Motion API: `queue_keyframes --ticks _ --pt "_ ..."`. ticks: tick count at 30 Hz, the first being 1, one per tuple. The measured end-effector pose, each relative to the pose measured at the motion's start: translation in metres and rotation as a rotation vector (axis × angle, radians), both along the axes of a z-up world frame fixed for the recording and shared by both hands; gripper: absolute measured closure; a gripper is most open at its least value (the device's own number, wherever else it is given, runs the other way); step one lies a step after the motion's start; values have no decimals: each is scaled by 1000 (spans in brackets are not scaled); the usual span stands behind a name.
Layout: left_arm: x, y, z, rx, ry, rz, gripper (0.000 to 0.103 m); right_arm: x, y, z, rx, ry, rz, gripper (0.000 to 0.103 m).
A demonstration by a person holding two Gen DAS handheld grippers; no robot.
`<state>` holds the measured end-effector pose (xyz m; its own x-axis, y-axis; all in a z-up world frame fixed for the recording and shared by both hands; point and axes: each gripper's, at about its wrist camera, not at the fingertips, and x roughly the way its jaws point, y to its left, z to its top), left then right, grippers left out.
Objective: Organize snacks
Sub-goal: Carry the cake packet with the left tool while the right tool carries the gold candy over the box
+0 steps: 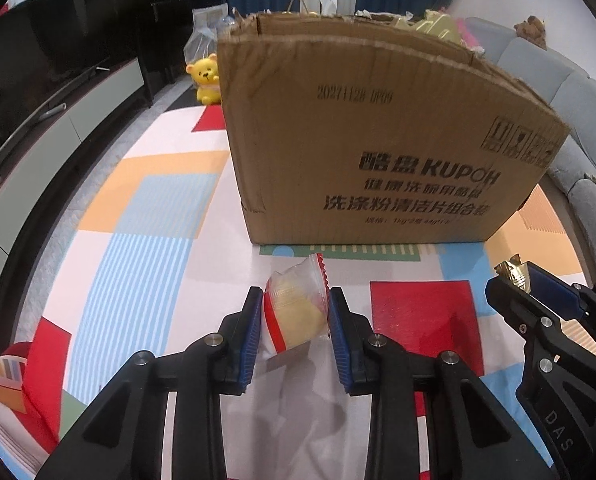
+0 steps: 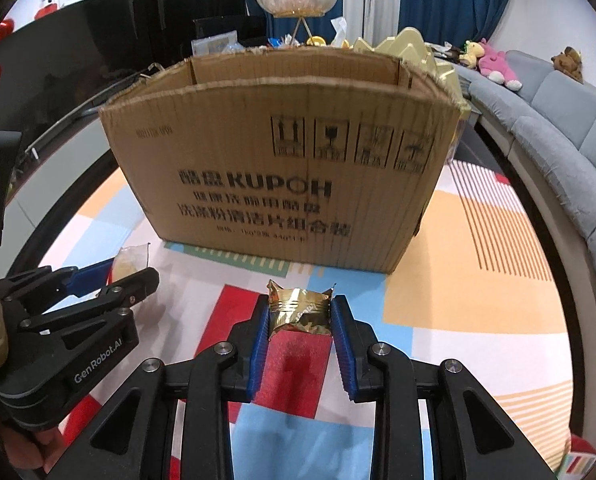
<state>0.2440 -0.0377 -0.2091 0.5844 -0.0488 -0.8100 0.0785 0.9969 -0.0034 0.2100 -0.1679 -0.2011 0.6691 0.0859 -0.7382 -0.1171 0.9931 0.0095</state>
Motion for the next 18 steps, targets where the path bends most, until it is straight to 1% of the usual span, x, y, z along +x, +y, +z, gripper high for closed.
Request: queue_keyframes --ticks 18 --pt "-33 4 49 -11 -97 1 71 -20 5 50 -6 -107 2 72"
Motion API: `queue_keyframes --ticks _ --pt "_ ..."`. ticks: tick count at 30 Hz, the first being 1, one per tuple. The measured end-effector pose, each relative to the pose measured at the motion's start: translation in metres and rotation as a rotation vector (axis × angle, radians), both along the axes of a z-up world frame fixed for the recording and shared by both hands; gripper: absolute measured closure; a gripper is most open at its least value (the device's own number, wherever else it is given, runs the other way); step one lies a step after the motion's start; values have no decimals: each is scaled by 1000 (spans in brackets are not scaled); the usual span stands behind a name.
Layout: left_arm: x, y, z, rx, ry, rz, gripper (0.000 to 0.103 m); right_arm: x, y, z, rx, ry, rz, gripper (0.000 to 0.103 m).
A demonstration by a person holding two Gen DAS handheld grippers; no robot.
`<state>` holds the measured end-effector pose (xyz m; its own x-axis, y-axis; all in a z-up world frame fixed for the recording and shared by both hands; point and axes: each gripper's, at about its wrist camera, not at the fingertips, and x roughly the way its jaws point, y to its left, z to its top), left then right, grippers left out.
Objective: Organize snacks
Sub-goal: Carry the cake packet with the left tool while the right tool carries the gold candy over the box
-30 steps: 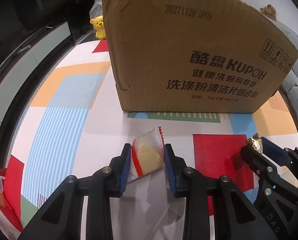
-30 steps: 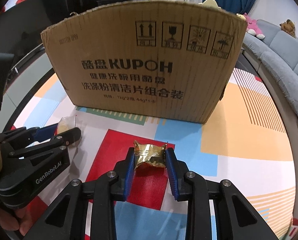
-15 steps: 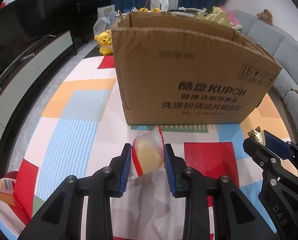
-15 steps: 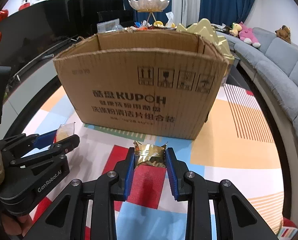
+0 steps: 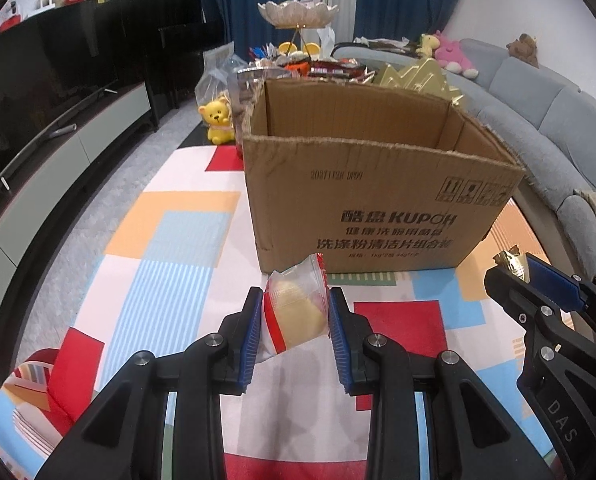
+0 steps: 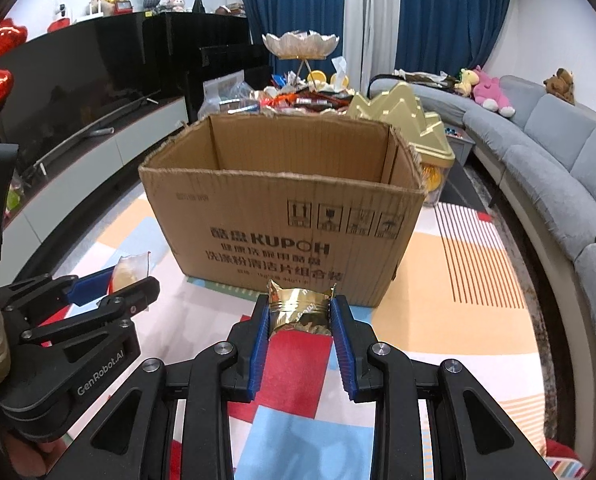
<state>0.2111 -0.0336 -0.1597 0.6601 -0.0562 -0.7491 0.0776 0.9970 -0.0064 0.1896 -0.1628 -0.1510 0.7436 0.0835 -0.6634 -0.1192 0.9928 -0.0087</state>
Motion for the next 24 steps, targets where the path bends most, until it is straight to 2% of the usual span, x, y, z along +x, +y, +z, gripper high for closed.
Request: queue_keyframes --ticks 11,24 --pt "-9 4 30 -5 -61 6 71 -12 2 29 -1 -67 5 72" --pt "-1 -1 67 -1 -129 -3 71 -5 -3 66 0 -138 -1 72"
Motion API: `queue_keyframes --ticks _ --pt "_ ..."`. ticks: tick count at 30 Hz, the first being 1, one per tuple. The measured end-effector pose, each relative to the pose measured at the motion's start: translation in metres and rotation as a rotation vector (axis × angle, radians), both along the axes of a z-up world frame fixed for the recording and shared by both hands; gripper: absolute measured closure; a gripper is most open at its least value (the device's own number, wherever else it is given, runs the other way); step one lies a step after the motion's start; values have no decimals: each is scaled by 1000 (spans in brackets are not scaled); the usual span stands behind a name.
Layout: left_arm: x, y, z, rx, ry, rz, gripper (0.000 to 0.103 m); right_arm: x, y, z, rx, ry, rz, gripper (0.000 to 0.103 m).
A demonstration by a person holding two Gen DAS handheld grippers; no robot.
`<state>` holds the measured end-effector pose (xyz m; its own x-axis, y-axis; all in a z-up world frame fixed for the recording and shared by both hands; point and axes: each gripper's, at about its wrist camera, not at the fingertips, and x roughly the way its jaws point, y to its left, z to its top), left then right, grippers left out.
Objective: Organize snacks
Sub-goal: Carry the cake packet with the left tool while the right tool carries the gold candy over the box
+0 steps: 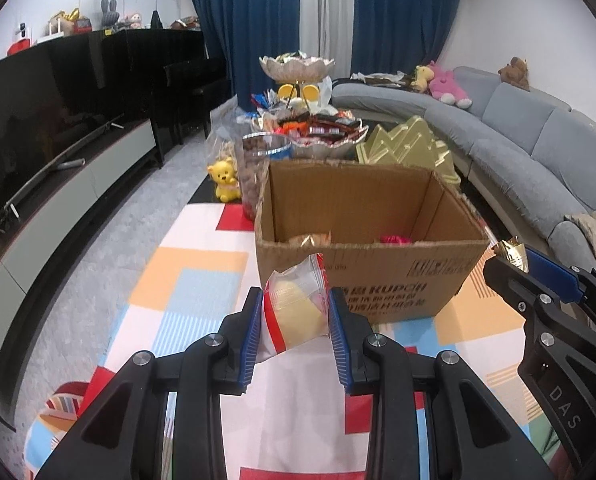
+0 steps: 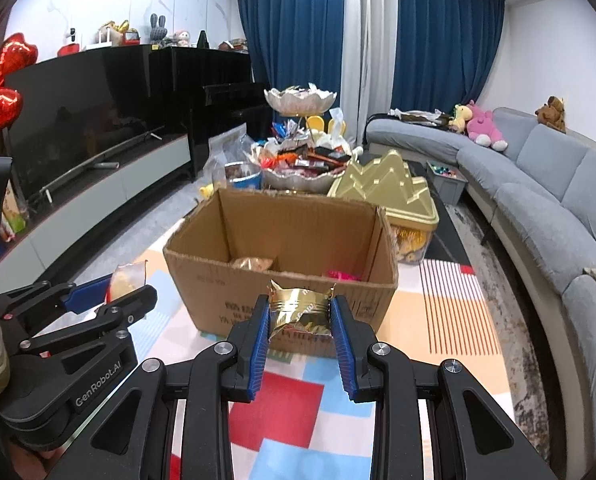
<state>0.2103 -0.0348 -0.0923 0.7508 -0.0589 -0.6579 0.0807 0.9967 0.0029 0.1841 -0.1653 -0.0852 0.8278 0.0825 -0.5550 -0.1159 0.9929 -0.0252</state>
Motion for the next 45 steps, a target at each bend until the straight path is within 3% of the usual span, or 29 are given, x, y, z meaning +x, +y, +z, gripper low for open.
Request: queue_keyframes --ticks 10,22,34,45 --pt "16 -5 30 2 -51 -17 71 14 -5 24 1 -40 -9 72" --pt "43 -10 47 2 -78 -30 71 41 -10 47 -2 -68 -26 72" --pt "74 -18 42 7 -60 -47 71 77 -18 50 9 -30 -59 72" --pt "106 -20 25 12 -16 -53 71 110 -20 32 11 20 -67 72"
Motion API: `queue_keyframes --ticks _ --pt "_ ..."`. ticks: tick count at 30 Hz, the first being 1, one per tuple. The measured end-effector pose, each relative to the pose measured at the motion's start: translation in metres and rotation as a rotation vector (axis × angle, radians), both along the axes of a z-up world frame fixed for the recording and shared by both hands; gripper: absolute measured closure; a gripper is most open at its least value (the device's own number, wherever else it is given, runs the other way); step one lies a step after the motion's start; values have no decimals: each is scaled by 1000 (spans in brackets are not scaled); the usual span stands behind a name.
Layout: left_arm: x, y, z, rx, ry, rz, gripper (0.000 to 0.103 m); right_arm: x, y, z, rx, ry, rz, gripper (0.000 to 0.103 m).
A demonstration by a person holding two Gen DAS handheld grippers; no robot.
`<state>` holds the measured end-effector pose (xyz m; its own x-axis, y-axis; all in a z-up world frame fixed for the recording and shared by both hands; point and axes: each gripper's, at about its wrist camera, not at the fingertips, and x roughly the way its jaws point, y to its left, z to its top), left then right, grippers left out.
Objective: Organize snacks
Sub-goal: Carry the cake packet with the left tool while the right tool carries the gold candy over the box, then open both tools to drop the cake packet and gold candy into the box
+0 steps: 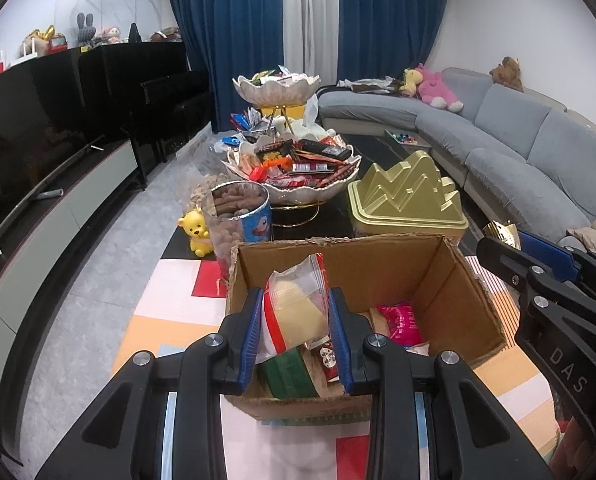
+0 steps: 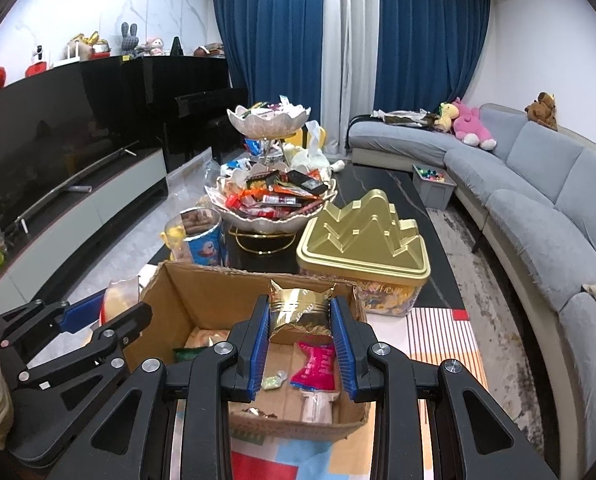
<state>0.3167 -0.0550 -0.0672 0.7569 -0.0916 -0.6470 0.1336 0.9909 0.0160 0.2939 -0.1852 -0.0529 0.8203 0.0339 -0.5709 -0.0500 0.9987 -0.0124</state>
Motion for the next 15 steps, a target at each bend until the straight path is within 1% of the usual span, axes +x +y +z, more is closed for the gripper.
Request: queue_keyframes --ticks 9,15 --pt "22 -5 -9 8 15 -9 71 22 -2 -15 7 41 2 72" --pt "29 -7 -16 12 31 -12 71 32 -1 -24 8 74 13 72"
